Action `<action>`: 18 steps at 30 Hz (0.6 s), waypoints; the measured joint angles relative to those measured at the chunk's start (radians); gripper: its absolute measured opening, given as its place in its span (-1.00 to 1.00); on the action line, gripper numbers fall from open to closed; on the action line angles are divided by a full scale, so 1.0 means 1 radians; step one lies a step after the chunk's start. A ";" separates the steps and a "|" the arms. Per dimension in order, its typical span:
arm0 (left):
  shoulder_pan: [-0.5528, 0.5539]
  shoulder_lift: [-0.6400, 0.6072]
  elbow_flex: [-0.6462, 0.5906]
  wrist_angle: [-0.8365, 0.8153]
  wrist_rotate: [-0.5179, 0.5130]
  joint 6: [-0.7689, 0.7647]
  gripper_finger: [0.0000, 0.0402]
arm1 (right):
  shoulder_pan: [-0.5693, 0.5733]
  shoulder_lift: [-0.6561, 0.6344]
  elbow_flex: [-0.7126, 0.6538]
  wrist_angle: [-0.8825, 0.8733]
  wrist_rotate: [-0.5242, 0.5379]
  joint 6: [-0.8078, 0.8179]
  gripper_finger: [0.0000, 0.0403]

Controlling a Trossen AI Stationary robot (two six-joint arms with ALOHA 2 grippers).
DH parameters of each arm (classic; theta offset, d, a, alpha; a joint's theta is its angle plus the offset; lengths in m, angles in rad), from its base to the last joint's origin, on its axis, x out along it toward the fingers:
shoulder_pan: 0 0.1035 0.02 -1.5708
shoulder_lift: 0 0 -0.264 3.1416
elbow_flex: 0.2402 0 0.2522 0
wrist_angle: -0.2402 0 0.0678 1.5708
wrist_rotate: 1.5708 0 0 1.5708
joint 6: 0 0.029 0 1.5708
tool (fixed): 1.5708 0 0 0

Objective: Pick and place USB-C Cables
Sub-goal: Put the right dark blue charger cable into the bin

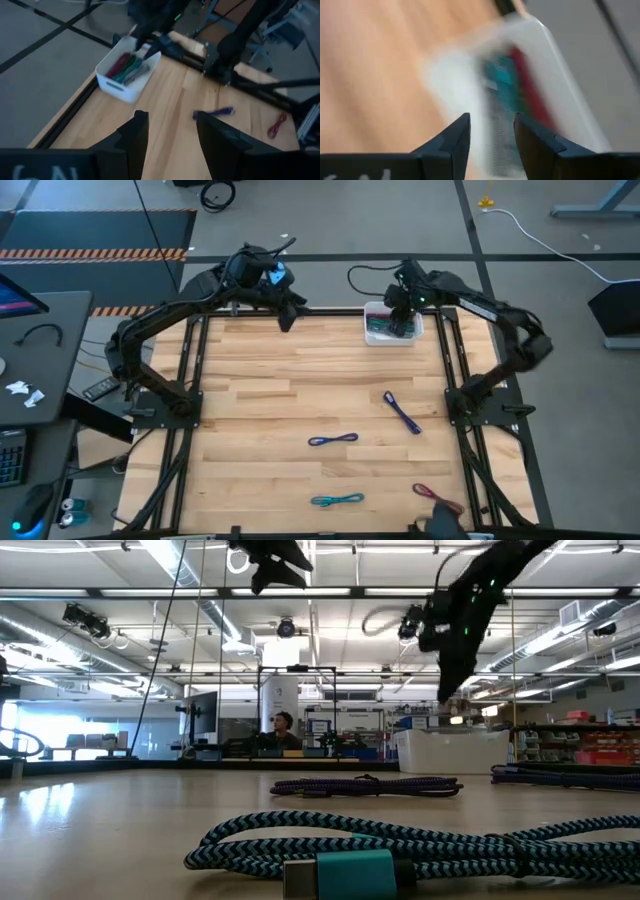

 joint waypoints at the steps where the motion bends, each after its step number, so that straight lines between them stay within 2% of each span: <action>1: 0.002 -0.012 0.000 -0.026 -0.003 0.021 -0.14 | 0.026 -0.035 0.000 -0.013 -0.039 0.056 -0.24; 6: 0.012 -0.062 0.001 -0.158 -0.066 0.126 -0.14 | 0.254 -0.215 -0.057 -0.009 -0.148 0.339 -0.32; 9: 0.016 -0.075 0.001 -0.207 -0.116 0.157 -0.14 | 0.422 -0.315 -0.142 -0.007 -0.153 0.528 -0.36; 11: 0.020 -0.075 0.002 -0.234 -0.140 0.158 -0.14 | 0.511 -0.367 -0.212 -0.013 -0.153 0.710 -0.38; 15: 0.019 -0.074 0.001 -0.257 -0.143 0.177 -0.14 | 0.607 -0.424 -0.359 -0.029 -0.157 1.011 -0.34; 18: 0.008 -0.072 -0.001 -0.263 -0.143 0.209 -0.14 | 0.634 -0.417 -0.462 -0.026 -0.157 1.135 -0.24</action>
